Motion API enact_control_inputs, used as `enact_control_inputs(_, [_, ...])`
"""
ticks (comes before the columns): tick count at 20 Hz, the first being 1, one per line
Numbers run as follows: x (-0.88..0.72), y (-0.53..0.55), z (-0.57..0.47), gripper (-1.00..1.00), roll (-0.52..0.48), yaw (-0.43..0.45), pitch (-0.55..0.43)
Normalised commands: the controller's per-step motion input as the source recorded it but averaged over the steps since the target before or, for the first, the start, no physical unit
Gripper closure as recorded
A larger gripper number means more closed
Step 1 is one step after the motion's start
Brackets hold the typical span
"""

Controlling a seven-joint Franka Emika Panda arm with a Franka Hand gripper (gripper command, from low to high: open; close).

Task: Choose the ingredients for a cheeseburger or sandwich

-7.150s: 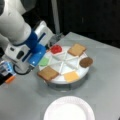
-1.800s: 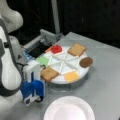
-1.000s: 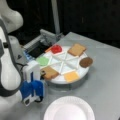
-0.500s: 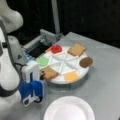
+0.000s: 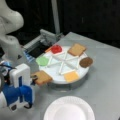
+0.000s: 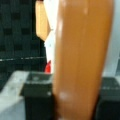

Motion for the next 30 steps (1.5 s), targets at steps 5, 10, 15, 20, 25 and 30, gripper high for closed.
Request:
enact_control_inputs(5, [0.49, -0.29, 0.14, 1.0, 0.094, 0.317, 0.154])
enact_control_inputs(10, [0.72, -0.27, 0.0, 1.0, -0.111, 0.462, 0.024])
enact_control_inputs(15, [0.86, -0.35, -0.16, 1.0, -0.14, 0.555, 0.048])
enact_control_inputs(20, [0.75, -0.43, -0.23, 1.0, -0.038, 0.56, 0.127])
enact_control_inputs(25, [0.57, -0.44, -0.2, 1.0, -0.019, 0.458, 0.115])
enact_control_inputs(30, [0.42, -0.25, -0.22, 1.0, 0.006, 0.342, 0.082])
